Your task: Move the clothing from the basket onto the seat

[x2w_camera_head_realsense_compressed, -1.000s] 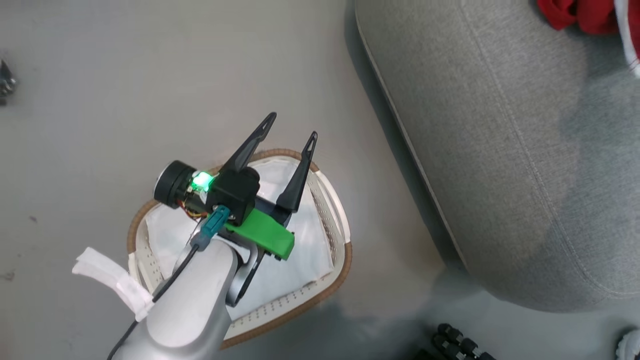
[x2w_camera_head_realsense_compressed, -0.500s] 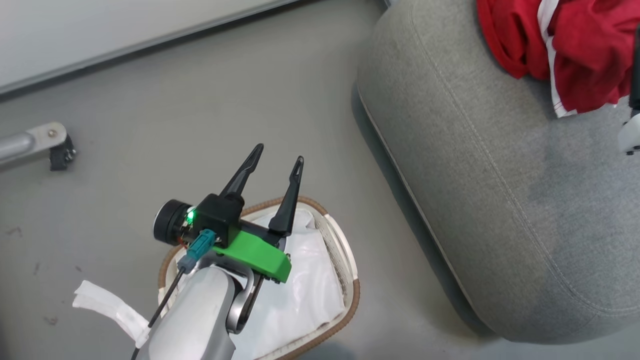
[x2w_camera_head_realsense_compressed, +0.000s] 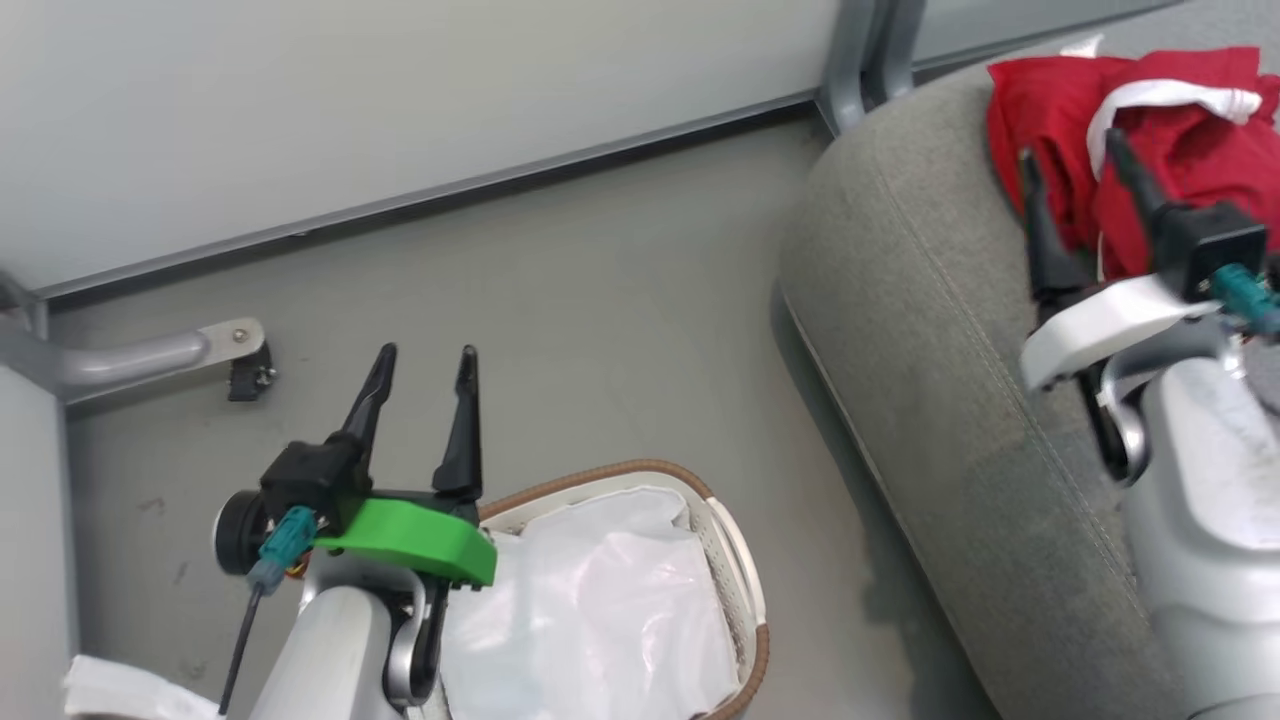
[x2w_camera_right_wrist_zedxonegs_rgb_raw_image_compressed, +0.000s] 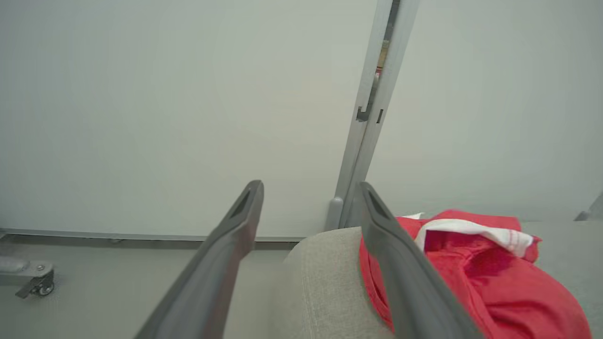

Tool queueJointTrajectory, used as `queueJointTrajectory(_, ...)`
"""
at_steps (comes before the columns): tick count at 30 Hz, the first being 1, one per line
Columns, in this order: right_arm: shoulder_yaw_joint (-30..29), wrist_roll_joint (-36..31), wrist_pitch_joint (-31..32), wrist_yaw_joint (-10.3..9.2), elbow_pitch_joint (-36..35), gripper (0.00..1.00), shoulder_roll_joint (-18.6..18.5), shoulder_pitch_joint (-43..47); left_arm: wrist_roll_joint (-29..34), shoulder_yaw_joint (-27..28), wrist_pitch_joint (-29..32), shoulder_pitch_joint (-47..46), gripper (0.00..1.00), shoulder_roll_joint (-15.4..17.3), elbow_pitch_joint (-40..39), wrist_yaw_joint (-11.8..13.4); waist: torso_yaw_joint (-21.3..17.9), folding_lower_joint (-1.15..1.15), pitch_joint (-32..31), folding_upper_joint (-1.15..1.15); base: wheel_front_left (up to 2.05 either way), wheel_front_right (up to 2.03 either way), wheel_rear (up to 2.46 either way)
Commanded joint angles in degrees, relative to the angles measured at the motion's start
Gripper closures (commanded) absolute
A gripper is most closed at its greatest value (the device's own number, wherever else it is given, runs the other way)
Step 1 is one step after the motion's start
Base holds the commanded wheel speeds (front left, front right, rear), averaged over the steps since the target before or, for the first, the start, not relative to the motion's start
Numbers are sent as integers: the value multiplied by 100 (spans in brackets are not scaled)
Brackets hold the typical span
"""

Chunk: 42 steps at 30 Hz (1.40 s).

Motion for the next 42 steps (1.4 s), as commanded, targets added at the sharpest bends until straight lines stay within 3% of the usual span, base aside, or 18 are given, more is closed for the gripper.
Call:
queueJointTrajectory(1,32,52,-1,-6,-13,0,93,191,-10,124,-1,157,0,2,-21,47,295,0,-275,0,0,0,0)
queueJointTrajectory(7,95,-21,0,-6,-81,0,536,665,-55,623,-1,493,0,-12,20,104,520,0,-472,0,0,0,0)
queueJointTrajectory(14,71,-84,0,-6,-372,0,782,1337,-165,981,-1,913,0,-11,54,191,712,0,-680,0,0,0,0)
queueJointTrajectory(30,364,317,0,-6,-800,0,818,2539,-319,1115,-1,1627,0,-11,-78,126,954,0,-916,0,0,0,0)
queueJointTrajectory(42,390,421,0,-6,-802,0,819,2774,-231,972,-1,1772,0,-11,-111,38,958,0,-1008,0,0,0,0)
